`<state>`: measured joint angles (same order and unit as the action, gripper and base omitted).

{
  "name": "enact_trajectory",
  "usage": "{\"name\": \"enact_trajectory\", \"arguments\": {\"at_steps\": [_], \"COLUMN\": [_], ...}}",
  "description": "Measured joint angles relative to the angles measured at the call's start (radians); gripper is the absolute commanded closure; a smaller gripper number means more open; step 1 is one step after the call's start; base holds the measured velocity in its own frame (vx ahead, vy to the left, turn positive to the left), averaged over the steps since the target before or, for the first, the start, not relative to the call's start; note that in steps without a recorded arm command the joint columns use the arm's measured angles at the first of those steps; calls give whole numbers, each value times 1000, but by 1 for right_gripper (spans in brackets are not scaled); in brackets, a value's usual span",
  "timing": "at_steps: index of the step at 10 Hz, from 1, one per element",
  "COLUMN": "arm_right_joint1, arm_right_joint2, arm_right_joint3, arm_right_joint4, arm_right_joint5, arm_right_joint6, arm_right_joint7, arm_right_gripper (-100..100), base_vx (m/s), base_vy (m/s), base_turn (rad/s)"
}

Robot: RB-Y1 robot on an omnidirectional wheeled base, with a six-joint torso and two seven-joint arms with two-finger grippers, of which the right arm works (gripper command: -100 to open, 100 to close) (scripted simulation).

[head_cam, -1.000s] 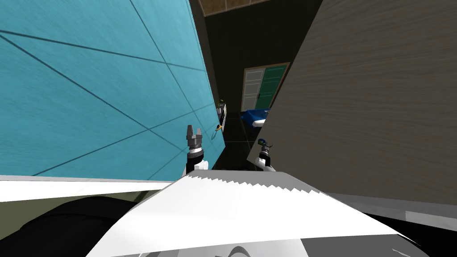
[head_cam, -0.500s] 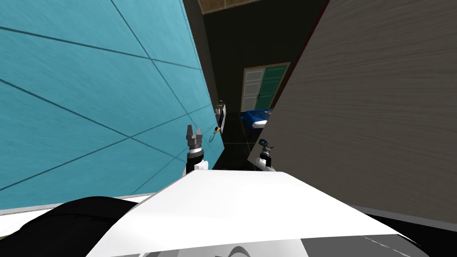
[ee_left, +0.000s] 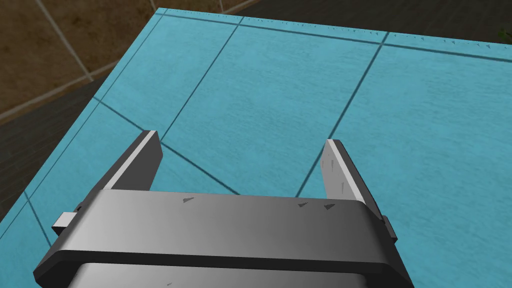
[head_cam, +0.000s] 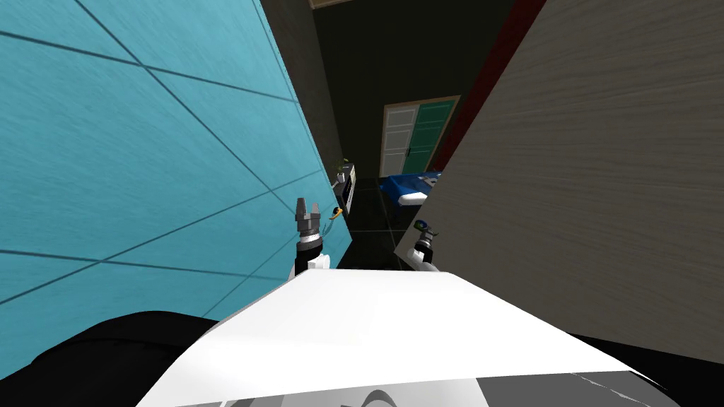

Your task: Push the door open

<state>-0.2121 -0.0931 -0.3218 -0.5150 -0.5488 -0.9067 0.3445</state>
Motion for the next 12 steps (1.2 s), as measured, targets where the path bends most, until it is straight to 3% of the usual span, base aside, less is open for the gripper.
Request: {"name": "enact_trajectory", "arguments": {"at_steps": [2,4,7,9,11,12], "arm_right_joint1": [24,21,44,24,36,33], "arm_right_joint2": [10,12,19,8,18,10], "arm_right_joint3": [-5,-23,-57,-78,-107,-120], "arm_right_joint4": [-58,-44,-93,-47,-71,-57], "arm_right_joint5": [-3,-23,-52,-70,-94,-105], "arm_right_joint6": [23,21,24,-10,-7,-13], "arm_right_joint7": [18,32,60,60,90,92], "arm_right_gripper": [100,100,100,100,100,100], "base_vx": [53,193,218,211,250,229], "base_vy": [-8,-64,-47,-40,-15,4], "base_turn": [-21,-53,-56,-62,-59,-67]}}
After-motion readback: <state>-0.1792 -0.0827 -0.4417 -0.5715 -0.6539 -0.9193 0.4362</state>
